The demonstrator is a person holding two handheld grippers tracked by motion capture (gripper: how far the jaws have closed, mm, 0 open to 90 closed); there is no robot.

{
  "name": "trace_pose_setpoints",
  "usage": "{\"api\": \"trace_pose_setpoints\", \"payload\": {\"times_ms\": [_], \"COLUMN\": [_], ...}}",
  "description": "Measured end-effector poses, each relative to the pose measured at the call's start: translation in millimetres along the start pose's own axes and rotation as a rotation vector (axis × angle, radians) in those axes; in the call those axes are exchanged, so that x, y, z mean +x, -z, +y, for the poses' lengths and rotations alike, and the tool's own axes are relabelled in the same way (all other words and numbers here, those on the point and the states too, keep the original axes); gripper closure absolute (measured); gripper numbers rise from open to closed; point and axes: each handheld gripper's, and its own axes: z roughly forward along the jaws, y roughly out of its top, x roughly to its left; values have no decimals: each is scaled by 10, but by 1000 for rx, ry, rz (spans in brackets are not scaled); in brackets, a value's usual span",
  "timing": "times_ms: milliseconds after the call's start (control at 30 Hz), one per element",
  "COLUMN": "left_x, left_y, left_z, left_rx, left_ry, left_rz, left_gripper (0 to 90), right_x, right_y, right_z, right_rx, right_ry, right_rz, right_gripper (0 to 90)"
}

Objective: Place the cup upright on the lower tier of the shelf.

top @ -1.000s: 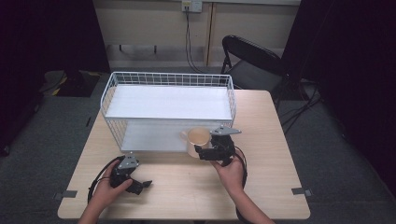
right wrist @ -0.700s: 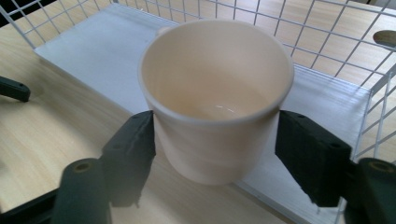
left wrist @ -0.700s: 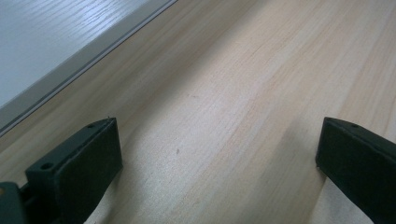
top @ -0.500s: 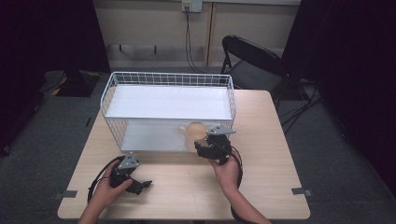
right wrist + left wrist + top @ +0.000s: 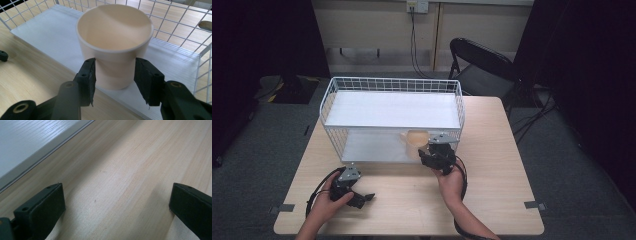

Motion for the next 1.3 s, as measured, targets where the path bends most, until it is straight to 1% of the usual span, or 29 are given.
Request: {"api": "trace_pose_setpoints", "payload": {"times_ms": [233, 333, 400, 433, 467, 533, 600, 700, 767, 833, 933, 1100, 1200, 1300], "left_x": [1, 0, 1, 1, 1, 3, 2, 2, 8, 7, 8, 9, 10, 9], "left_y": [0, -1, 0, 0, 0, 1, -1, -1, 3, -4, -4, -6, -5, -5], "left_z": [0, 0, 0, 0, 0, 0, 0, 0, 3, 4, 5, 5, 6, 5], "left_rx": [0, -1, 0, 0, 0, -1, -3, -3, 5, -4, -3, -3, -3, -3], "left_ry": [-1, 1, -1, -1, 0, -2, 0, -1, -3, 1, 1, 0, -1, 1], "left_rz": [0, 0, 0, 0, -1, -2, -3, -3, -6, -7, -7, -8, -7, -7], "left_gripper": [0, 0, 0, 0, 0, 0, 0, 0, 0, 0, 0, 0, 0, 0], "right_x": [4, 8, 11, 12, 12, 12, 4, 0, -5, -7, 1, -19, -36, -69], "right_y": [-44, -50, -45, -37, -28, -2, 9, 38, 57, 81, 111, 181, 208, 246], "right_z": [24, 23, 18, 12, 9, 1, -9, -30, -40, -50, -68, -93, -103, -123], "right_rx": [-8, -9, -10, -12, -13, -18, -9, -15, -17, -24, -21, -25, -26, -24], "right_ry": [2, -3, -2, 3, -4, -8, -20, 2, 0, 2, 25, 32, 37, 50], "right_rz": [0, 1, 16, 13, 29, 46, 75, 101, 119, 135, 154, 174, 176, 191], "right_gripper": [519, 493, 414, 374, 333, 267, 222, 176, 166, 162, 158, 152, 151, 151]}}
